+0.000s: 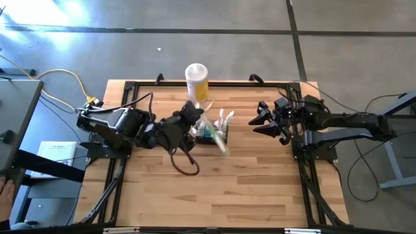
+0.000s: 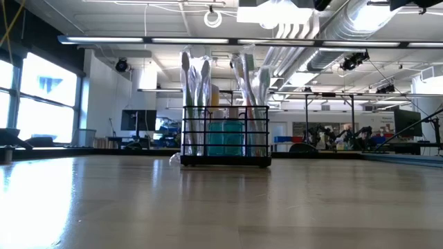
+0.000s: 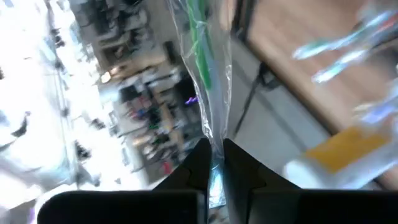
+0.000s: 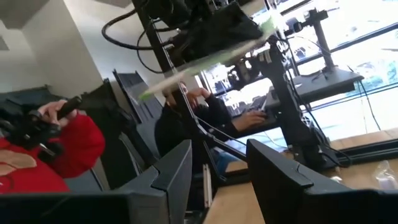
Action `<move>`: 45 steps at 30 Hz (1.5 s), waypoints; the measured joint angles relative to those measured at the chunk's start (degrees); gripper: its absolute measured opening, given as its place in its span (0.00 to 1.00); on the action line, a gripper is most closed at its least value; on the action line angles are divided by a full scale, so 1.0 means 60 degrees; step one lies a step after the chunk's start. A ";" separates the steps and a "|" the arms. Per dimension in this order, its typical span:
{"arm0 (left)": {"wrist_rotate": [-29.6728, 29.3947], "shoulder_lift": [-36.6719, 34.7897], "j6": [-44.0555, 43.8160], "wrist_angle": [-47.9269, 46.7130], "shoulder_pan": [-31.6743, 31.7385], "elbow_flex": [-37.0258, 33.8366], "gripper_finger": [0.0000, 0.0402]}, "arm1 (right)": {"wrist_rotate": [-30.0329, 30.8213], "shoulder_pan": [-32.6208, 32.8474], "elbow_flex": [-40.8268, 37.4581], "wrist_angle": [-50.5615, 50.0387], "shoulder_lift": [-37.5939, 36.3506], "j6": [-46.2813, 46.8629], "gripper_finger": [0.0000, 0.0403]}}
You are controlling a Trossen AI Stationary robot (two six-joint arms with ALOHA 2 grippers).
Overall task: Pick & Place toothbrushing station
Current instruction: Put the left green toothbrush into the right section wire organizer
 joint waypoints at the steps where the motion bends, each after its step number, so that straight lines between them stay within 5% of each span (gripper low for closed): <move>1: -0.0221 0.0031 0.0315 0.0194 0.0086 0.0015 0.04 | 0.0004 0.0000 0.0000 0.0074 0.0000 0.0091 0.36; 6: -0.0690 0.0297 0.1912 0.0541 0.0227 0.0006 0.02 | -0.0002 0.0000 0.0000 0.0345 0.0000 0.0720 0.36; 22: 0.0373 0.1614 0.3814 0.2200 0.0544 -0.0014 0.02 | 0.0776 0.0000 0.0011 0.0438 0.0527 0.2459 0.36; 30: 0.0775 0.1949 0.4227 0.2698 0.0539 -0.0021 0.02 | 0.0736 0.0000 0.0163 0.0552 0.1273 0.3201 0.53; 37: 0.0815 0.2035 0.4206 0.2703 0.0792 -0.0003 0.02 | -0.0527 0.0000 0.0604 0.0558 0.2051 0.3602 0.68; 45: 0.0880 0.2263 0.4150 0.2697 0.1104 -0.0017 0.02 | -0.1267 0.0039 0.0993 0.0547 0.2962 0.3676 0.67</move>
